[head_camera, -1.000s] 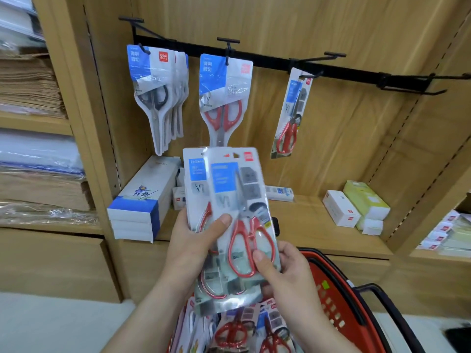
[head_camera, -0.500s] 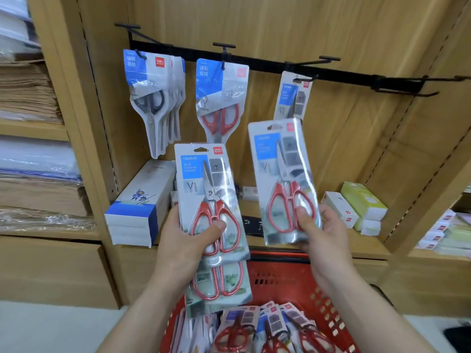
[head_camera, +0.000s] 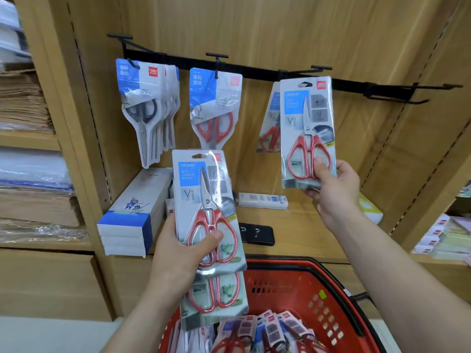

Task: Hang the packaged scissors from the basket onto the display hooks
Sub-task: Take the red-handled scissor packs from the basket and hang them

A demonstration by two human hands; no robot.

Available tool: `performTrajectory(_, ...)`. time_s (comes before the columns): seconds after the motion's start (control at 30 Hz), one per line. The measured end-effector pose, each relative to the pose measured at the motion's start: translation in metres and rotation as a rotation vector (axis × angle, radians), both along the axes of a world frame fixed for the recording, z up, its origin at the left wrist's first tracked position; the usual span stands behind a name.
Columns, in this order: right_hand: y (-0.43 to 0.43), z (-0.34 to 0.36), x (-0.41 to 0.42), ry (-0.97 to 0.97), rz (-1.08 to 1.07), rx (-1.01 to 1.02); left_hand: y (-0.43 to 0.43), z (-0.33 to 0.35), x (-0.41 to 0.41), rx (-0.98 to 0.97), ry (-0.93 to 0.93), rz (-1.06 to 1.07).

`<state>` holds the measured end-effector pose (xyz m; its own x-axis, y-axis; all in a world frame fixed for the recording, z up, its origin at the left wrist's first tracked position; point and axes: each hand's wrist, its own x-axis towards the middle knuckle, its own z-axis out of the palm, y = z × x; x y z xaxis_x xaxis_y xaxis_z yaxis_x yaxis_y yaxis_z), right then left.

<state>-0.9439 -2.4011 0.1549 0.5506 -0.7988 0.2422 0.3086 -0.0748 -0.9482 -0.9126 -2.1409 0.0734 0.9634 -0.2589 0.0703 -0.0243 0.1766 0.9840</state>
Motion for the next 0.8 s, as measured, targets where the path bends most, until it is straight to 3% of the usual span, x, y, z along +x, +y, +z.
performTrajectory(0.27, -0.005, 0.009, 0.018, 0.080, -0.010, 0.054, -0.001, -0.001, 0.003, -0.014, 0.002, -0.010)
performTrajectory(0.5, 0.005, -0.021, 0.005, 0.433, -0.069, -0.052, -0.003, -0.001, -0.002, -0.018, 0.011, -0.030)
performTrajectory(0.7, 0.073, -0.077, -0.057, 0.605, 0.629, -0.169, -0.007, -0.005, -0.006, 0.025, 0.012, -0.041)
performTrajectory(0.8, 0.096, -0.092, -0.071, 0.613, 0.652, -0.281, -0.010, -0.005, -0.010, 0.020, 0.011, -0.053)
